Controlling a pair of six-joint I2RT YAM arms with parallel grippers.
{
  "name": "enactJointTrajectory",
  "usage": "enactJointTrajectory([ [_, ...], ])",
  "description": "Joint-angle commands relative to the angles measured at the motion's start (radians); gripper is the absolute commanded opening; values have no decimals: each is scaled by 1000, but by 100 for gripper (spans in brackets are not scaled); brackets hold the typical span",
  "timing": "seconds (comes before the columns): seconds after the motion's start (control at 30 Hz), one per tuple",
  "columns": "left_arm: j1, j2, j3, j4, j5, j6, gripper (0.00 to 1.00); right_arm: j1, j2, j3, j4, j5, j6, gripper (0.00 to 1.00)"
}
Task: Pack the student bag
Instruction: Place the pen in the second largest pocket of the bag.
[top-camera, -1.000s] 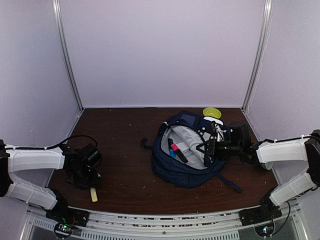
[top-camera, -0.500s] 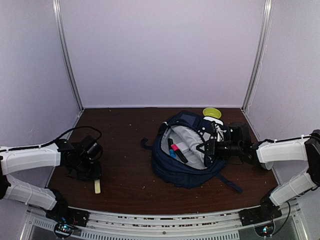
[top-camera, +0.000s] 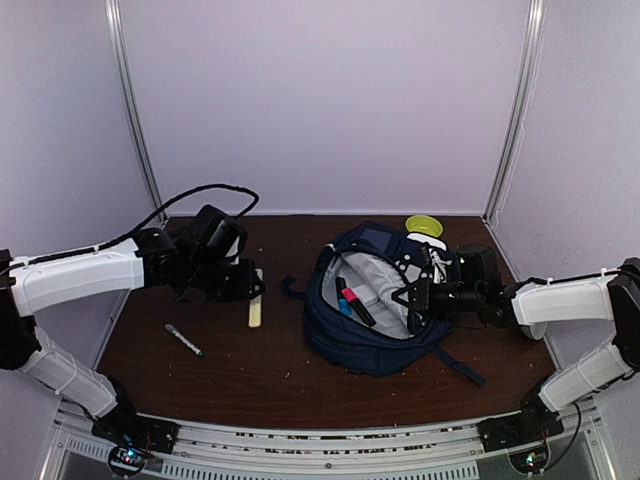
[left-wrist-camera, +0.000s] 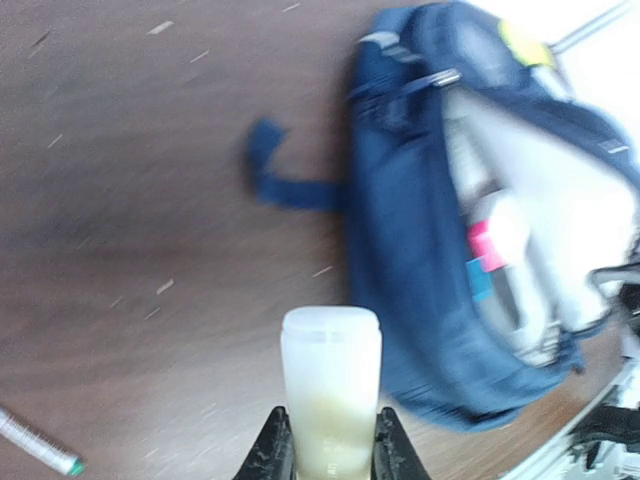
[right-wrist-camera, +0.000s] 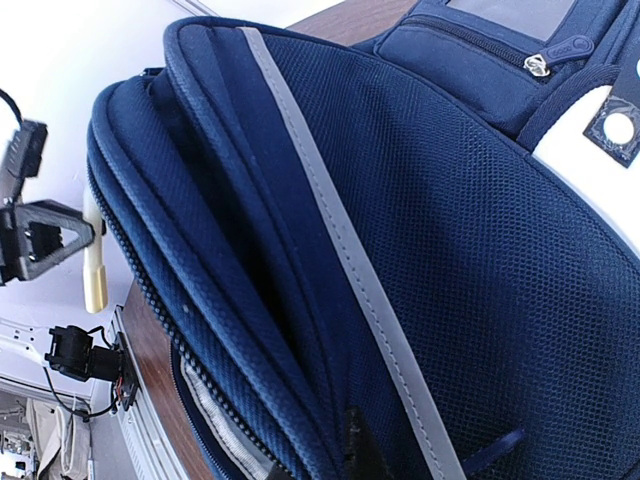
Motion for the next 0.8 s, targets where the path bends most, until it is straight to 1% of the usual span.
enactJointTrajectory([
  [0.0,-20,84,113,147,52,34,0,-16,17,7,-39,17,13,0],
  [0.1,-31,139,199,177,57,37,0,-16,16,5,-36,16,12,0],
  [0.33,-37,278,373,173,72,15,0,-16,9,-3,-32,20,13,0],
  [0.4,-38,303,398,181,75,-4,0,-16,6,-4,-30,22,13,0],
  [0.53,-45,345,422,246,113,-28,0,-16,4,-8,-24,23,16,0],
  [0.77,-72,435,484,292,112,-50,0,-18,10,-4,-27,19,13,0],
])
